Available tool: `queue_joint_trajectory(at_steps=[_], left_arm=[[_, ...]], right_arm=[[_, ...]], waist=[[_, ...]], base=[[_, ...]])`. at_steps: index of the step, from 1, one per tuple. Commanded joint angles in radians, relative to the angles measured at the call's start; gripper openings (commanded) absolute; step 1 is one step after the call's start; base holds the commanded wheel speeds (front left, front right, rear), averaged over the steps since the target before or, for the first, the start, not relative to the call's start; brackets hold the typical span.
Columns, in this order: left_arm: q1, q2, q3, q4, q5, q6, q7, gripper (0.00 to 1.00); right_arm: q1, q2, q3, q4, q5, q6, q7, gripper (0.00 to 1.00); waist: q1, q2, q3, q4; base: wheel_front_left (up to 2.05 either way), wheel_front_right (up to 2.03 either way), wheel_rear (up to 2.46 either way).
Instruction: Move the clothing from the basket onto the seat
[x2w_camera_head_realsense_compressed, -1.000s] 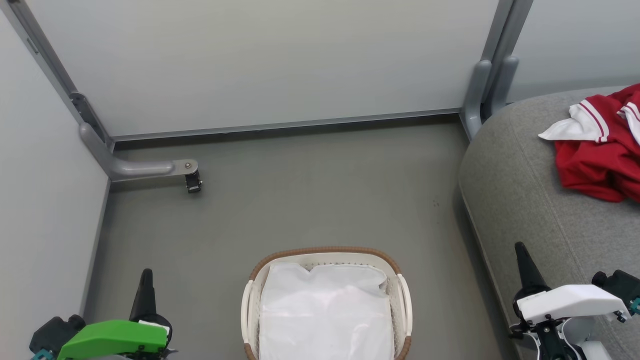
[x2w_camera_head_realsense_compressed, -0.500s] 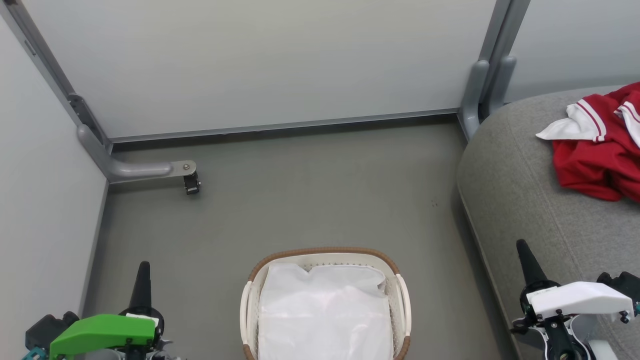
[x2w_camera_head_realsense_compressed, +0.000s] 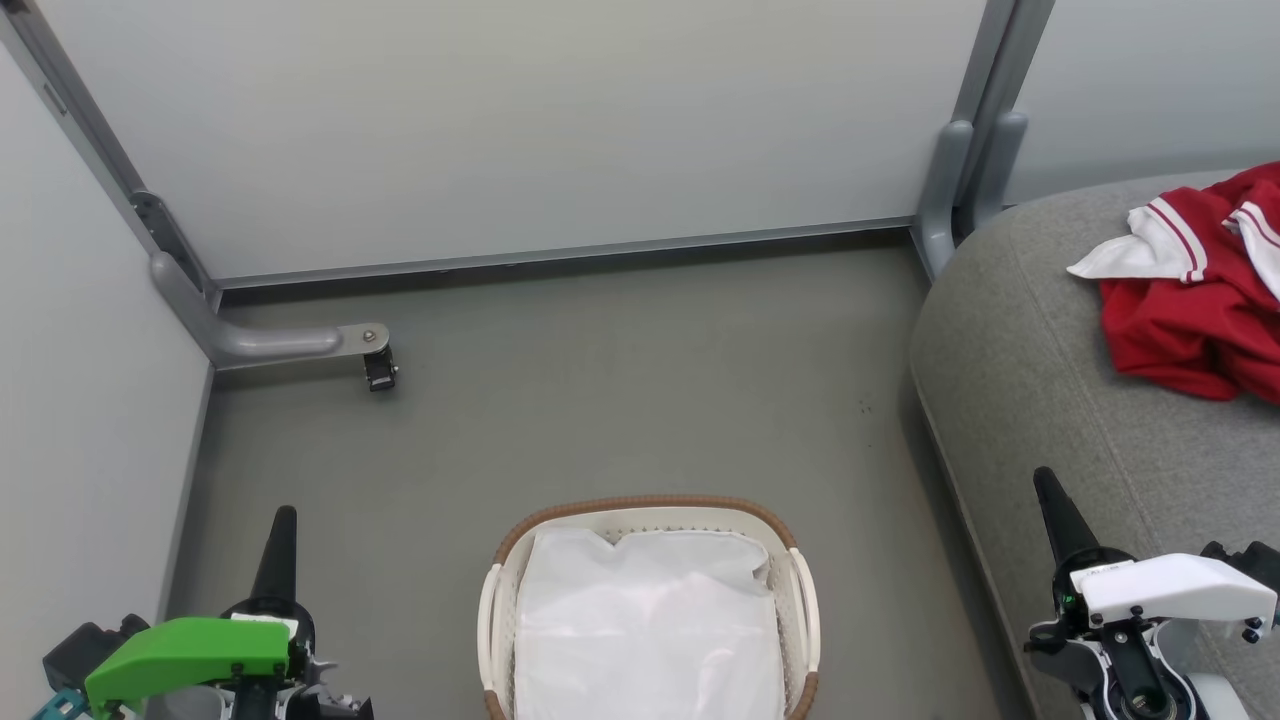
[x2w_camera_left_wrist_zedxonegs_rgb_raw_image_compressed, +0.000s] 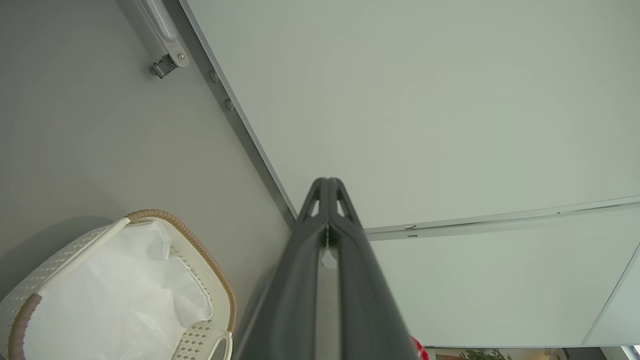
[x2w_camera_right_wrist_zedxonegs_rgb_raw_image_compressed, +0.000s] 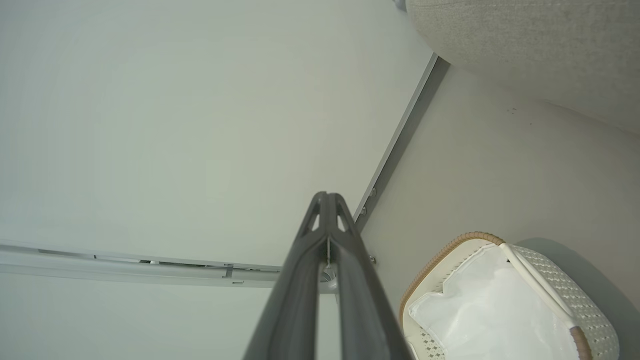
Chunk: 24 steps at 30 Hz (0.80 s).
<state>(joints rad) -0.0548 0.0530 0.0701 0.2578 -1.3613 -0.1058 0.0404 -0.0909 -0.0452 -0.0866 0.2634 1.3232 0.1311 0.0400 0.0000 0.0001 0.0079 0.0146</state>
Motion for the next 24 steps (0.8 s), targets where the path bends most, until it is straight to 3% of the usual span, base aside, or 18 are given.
queue_joint_trajectory(at_steps=[1, 24], left_arm=[[-0.026, 0.002, 0.009, -0.011, -0.018, -0.007, 0.006, 0.0], [-0.051, -0.001, 0.034, -0.013, -0.175, -0.021, 0.053, 0.0]], right_arm=[[-0.01, -0.006, -0.005, -0.01, 0.024, 0.0, 0.007, 0.0], [-0.02, -0.007, -0.021, -0.018, 0.201, 0.0, 0.053, 0.0]], waist=[[0.0, -0.0001, 0.0, 0.0], [0.0, -0.0001, -0.003, -0.009]], base=[[0.0, 0.0, 0.0], [0.0, 0.0, 0.0]])
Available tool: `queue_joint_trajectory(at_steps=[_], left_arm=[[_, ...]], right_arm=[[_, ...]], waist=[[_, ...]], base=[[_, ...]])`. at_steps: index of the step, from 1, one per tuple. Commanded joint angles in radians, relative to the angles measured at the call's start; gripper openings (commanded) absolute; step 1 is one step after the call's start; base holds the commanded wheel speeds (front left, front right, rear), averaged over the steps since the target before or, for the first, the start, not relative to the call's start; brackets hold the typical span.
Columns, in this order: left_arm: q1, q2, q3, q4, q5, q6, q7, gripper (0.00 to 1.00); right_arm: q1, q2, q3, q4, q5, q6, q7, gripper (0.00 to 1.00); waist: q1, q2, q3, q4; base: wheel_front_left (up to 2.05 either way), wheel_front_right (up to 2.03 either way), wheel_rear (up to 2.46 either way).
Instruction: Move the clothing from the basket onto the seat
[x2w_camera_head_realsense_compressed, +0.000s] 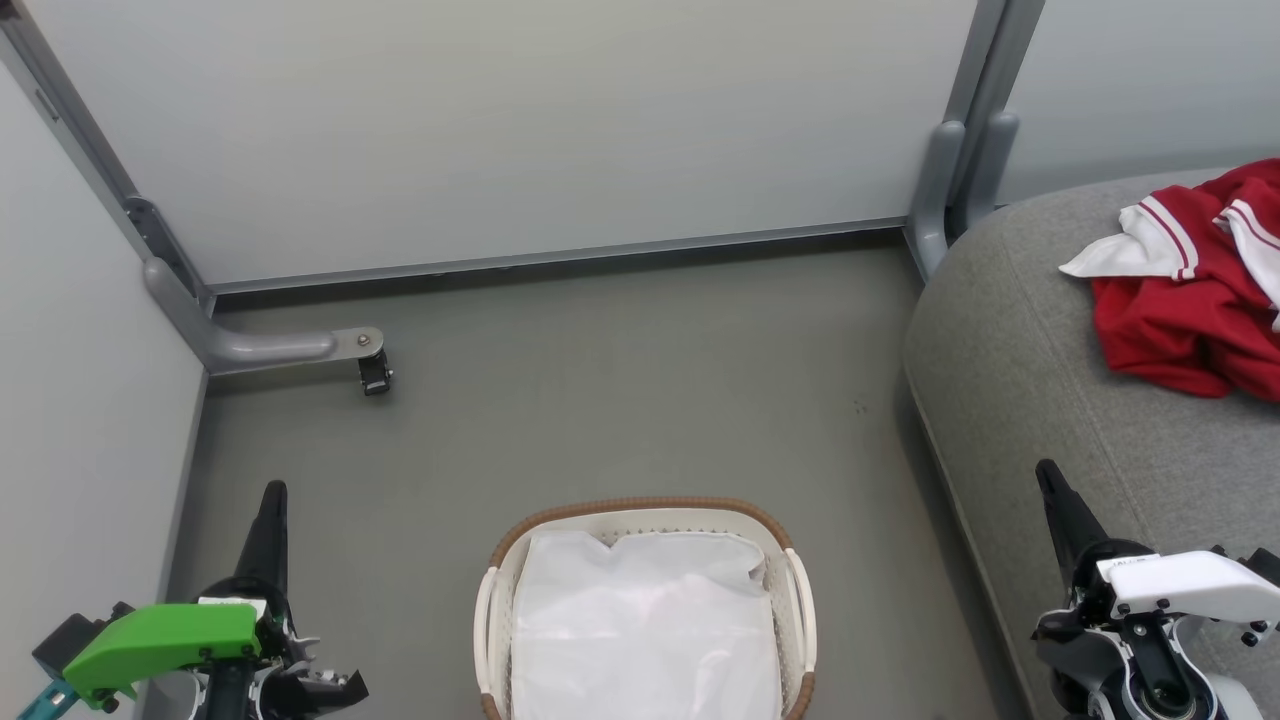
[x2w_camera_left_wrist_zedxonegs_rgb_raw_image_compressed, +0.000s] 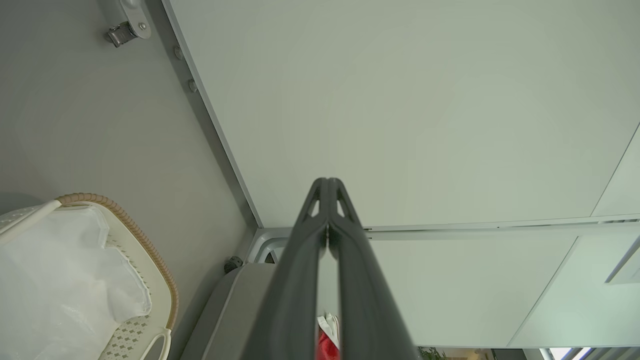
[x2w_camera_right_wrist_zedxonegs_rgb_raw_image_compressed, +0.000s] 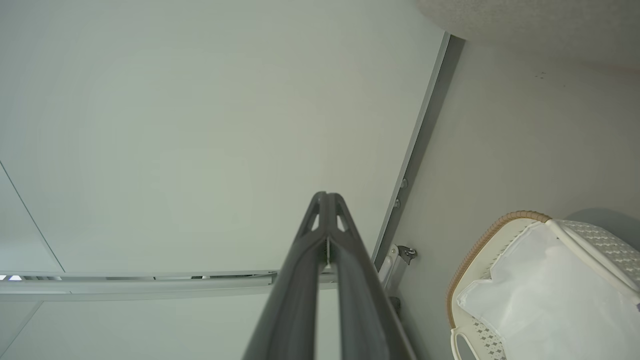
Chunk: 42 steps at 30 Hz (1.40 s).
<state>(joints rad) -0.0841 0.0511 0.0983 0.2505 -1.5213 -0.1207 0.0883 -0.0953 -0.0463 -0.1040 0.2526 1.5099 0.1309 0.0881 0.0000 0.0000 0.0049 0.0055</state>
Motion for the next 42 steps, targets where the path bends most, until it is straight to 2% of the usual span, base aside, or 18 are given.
queue_joint_trajectory(at_steps=[1, 14, 42], left_arm=[[-0.023, 0.001, 0.007, -0.006, -0.022, -0.005, 0.006, 0.0], [-0.033, -0.001, 0.019, -0.007, -0.095, -0.014, 0.029, 0.0], [-0.03, -0.001, 0.018, -0.006, -0.094, -0.013, 0.029, 0.0]], right_arm=[[-0.016, -0.006, -0.005, -0.007, 0.022, 0.0, 0.008, 0.0], [-0.017, -0.007, -0.012, -0.011, 0.107, 0.0, 0.03, 0.0], [-0.016, -0.007, -0.012, -0.01, 0.105, 0.0, 0.029, 0.0]], waist=[[0.0, 0.0, 0.0, -0.001], [0.0, 0.0, -0.002, -0.005], [0.0, 0.0, -0.002, -0.006]], base=[[0.0, 0.0, 0.0], [0.0, 0.0, 0.0], [0.0, 0.0, 0.0]])
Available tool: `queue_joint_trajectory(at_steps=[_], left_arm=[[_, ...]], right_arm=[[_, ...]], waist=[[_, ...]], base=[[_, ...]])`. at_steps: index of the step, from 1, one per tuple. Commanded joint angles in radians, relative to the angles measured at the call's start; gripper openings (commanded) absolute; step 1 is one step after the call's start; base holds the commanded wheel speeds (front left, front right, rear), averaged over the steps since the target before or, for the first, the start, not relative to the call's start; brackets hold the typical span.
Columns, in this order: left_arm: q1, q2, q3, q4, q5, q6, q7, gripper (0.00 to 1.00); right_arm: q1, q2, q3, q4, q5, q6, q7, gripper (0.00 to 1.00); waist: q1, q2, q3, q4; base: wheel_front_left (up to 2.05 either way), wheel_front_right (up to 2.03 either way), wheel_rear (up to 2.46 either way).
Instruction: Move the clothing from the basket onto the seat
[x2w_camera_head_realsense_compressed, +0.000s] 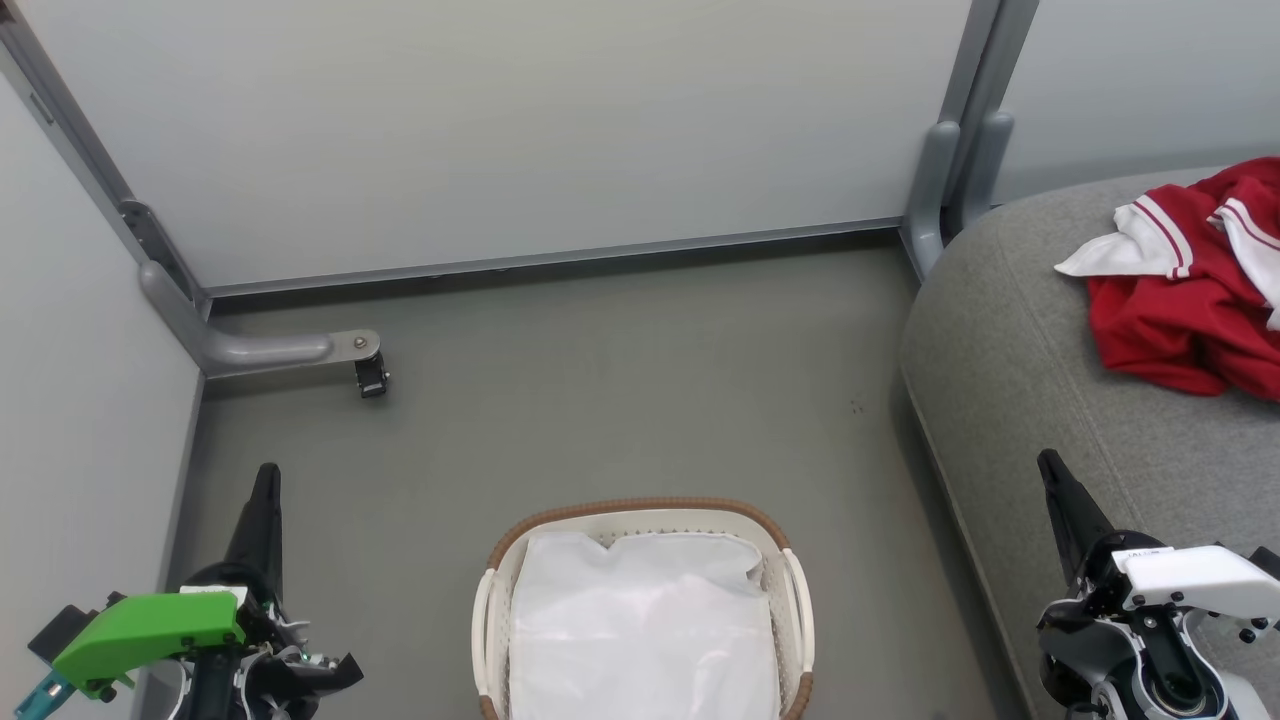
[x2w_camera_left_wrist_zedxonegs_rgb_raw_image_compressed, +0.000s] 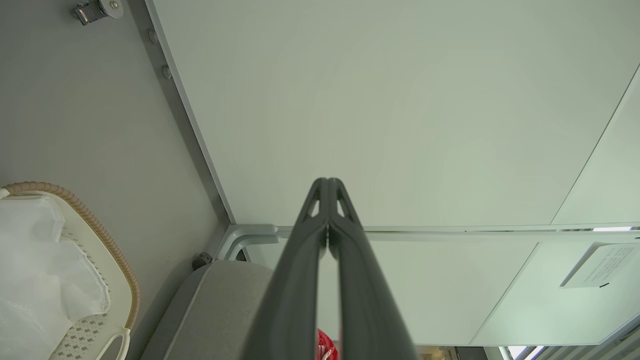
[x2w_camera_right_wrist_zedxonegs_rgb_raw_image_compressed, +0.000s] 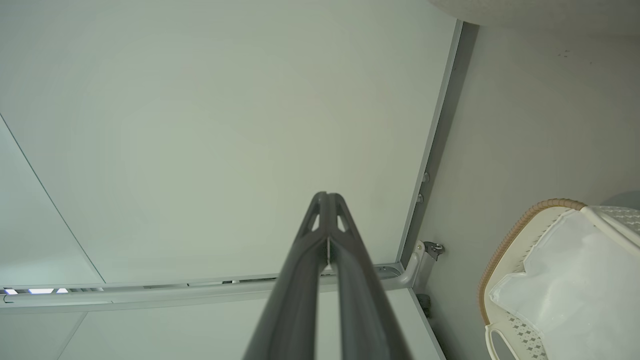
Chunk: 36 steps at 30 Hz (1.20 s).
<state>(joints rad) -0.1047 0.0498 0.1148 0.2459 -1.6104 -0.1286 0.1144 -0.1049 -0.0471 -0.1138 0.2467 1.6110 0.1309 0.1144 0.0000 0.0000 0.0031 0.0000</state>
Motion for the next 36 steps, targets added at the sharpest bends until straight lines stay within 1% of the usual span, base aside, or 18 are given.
queue_joint_trajectory(at_steps=[1, 36], left_arm=[[-0.009, 0.001, 0.002, -0.001, -0.004, -0.005, 0.003, 0.0], [-0.009, 0.001, 0.001, -0.002, -0.004, -0.005, 0.003, 0.0]], right_arm=[[-0.007, -0.006, -0.002, -0.004, 0.004, 0.0, 0.003, 0.0], [-0.007, -0.006, -0.002, -0.004, 0.004, 0.0, 0.003, 0.0]], waist=[[0.0, 0.0, 0.0, 0.0], [0.0, 0.0, 0.0, 0.0]], base=[[0.0, 0.0, 0.0], [0.0, 0.0, 0.0]])
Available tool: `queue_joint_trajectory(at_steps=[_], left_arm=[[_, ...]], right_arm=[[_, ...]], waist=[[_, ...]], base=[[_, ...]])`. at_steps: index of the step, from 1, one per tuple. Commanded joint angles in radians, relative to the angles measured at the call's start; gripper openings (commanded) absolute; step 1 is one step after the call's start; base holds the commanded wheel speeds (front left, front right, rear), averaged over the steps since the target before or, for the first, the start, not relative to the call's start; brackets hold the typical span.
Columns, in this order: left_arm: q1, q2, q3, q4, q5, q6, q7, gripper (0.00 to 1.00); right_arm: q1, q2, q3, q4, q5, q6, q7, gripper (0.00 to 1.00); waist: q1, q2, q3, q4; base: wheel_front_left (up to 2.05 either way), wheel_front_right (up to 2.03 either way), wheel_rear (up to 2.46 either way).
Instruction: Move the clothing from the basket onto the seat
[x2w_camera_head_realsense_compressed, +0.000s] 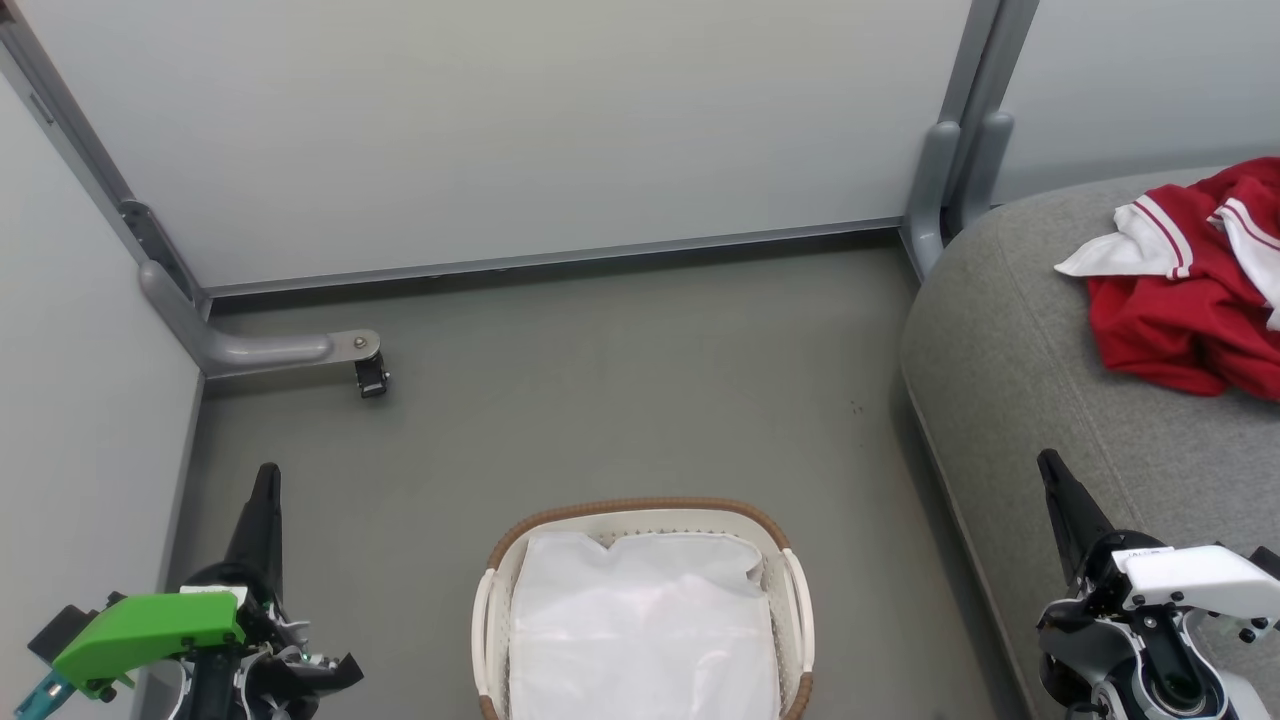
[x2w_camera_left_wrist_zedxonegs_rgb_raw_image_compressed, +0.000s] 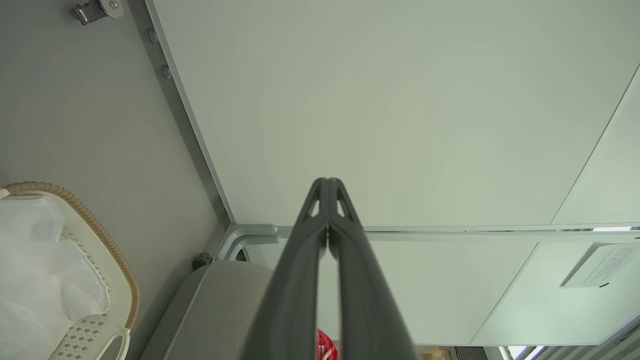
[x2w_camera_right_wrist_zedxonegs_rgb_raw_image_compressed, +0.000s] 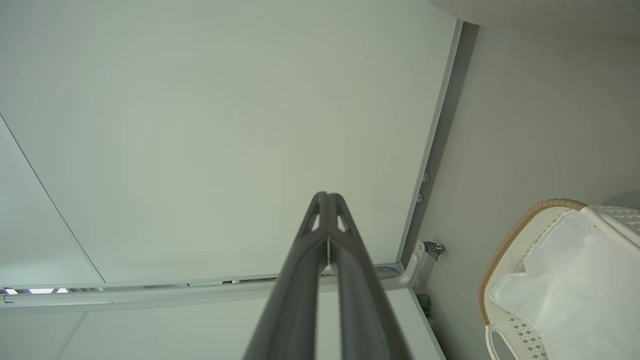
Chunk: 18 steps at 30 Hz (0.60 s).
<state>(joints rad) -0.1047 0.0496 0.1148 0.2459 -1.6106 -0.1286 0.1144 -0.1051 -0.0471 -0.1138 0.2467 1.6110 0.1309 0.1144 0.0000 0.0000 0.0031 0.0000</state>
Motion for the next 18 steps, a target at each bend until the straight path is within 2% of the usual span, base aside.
queue_joint_trajectory(at_steps=[1, 18], left_arm=[[-0.009, 0.001, 0.001, -0.002, -0.004, -0.005, 0.003, 0.0], [-0.009, 0.001, 0.001, -0.002, -0.004, -0.005, 0.003, 0.0]], right_arm=[[-0.006, -0.006, -0.002, -0.004, 0.004, 0.0, 0.003, 0.0], [-0.006, -0.006, -0.002, -0.004, 0.004, 0.0, 0.003, 0.0]], waist=[[0.0, 0.0, 0.0, 0.0], [0.0, 0.0, 0.0, 0.0]], base=[[0.0, 0.0, 0.0], [0.0, 0.0, 0.0]])
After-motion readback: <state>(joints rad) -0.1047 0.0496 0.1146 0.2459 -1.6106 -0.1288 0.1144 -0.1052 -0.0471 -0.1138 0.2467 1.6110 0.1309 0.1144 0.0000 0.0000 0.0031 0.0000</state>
